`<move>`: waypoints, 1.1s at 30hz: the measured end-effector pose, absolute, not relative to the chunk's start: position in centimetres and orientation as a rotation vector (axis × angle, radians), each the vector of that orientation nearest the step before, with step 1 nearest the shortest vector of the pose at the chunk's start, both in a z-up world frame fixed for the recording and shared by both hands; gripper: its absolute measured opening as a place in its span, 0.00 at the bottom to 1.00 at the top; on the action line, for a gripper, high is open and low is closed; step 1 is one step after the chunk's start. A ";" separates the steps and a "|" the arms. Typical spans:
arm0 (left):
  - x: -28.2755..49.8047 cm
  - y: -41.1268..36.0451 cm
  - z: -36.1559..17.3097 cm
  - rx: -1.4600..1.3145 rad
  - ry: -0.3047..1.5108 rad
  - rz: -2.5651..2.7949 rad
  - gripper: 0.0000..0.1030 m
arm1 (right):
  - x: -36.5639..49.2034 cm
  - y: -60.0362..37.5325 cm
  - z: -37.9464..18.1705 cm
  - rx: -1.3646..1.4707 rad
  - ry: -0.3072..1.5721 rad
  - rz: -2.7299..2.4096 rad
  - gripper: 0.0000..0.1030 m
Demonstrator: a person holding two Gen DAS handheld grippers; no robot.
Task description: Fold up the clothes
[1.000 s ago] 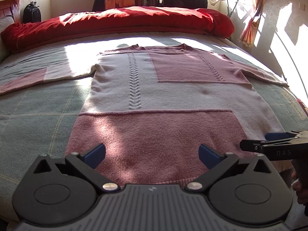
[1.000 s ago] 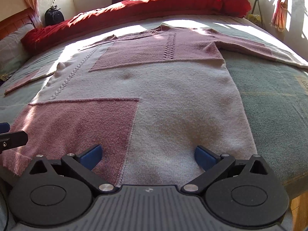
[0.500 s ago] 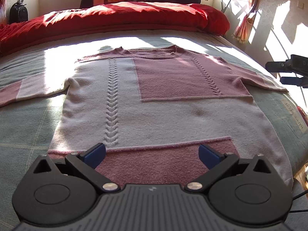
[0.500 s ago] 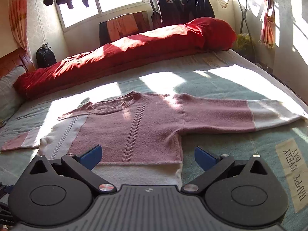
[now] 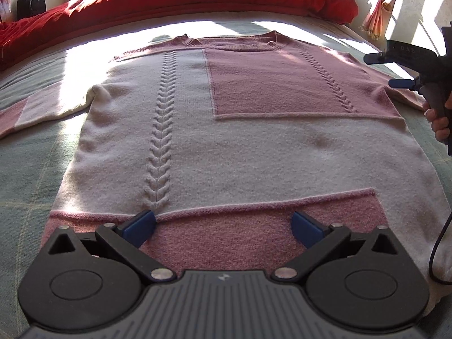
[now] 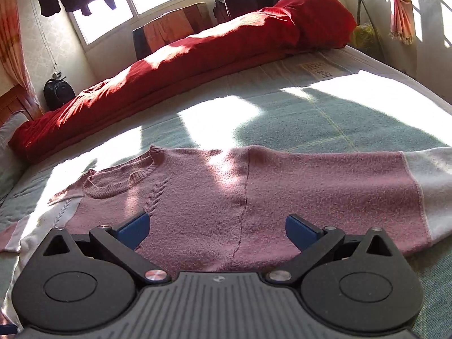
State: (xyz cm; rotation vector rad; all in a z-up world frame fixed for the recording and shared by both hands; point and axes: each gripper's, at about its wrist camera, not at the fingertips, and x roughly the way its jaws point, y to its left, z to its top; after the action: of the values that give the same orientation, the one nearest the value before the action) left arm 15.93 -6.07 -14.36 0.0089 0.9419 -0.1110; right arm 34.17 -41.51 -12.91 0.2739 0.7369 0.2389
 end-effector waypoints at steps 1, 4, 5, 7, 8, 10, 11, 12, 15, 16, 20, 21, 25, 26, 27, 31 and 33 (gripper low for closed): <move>15.9 -6.1 -14.4 0.004 0.940 -0.106 0.99 | 33.8 -42.1 -13.6 0.272 0.760 0.229 1.00; 16.1 -6.0 -14.4 -0.016 0.937 -0.090 0.99 | 32.0 -44.1 -14.4 0.257 0.762 0.244 1.00; 16.1 -6.0 -14.4 -0.019 0.936 -0.086 0.99 | 31.4 -45.1 -13.9 0.269 0.759 0.262 1.00; 16.2 -6.1 -14.5 -0.016 0.936 -0.082 0.99 | 31.0 -46.6 -12.8 0.291 0.736 0.267 1.00; 16.2 -6.1 -14.5 -0.017 0.936 -0.079 0.99 | 30.9 -47.6 -12.1 0.304 0.714 0.270 1.00; 16.3 -6.2 -14.5 -0.021 0.938 -0.069 0.99 | 31.5 -50.1 -11.0 0.363 0.667 0.264 1.00; 16.3 -6.2 -14.5 -0.021 0.937 -0.065 0.99 | 32.1 -51.0 -10.8 0.388 0.655 0.261 1.00; 16.4 -6.3 -14.6 -0.016 0.936 -0.063 0.99 | 32.8 -52.1 -10.9 0.420 0.647 0.262 1.00; 16.5 -6.4 -14.6 -0.016 0.939 -0.052 0.99 | 35.5 -55.1 -12.3 0.531 0.662 0.250 1.00; 16.6 -6.4 -14.6 -0.019 0.941 -0.049 0.99 | 36.3 -55.9 -13.0 0.571 0.673 0.246 1.00; 16.9 -6.6 -14.2 -0.010 0.951 -0.040 0.99 | 37.3 -57.7 -14.6 0.604 0.706 0.241 1.00; 16.9 -6.6 -14.1 -0.005 0.953 -0.038 0.99 | 37.3 -58.2 -14.7 0.599 0.705 0.229 1.00; 17.1 -7.3 -13.6 0.028 0.933 -0.049 0.99 | 36.8 -60.8 -15.2 0.591 0.695 0.164 1.00; 17.3 -7.4 -13.7 0.031 0.936 -0.055 0.99 | 36.7 -62.0 -15.3 0.600 0.689 0.134 1.00; 17.4 -7.6 -13.8 0.030 0.939 -0.056 0.99 | 36.5 -63.1 -15.4 0.609 0.683 0.105 1.00; 17.5 -7.9 -14.0 0.035 0.938 -0.056 0.99 | 36.3 -66.7 -14.9 0.645 0.685 -0.036 1.00; 17.5 -7.9 -14.0 0.035 0.937 -0.058 0.99 | 36.4 -67.7 -14.3 0.633 0.703 -0.122 1.00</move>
State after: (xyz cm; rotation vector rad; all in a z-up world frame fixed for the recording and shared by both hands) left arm 17.48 -7.85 -13.98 0.0346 0.9370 -0.0576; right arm 36.40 -67.67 -14.29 0.6328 0.7033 -0.1218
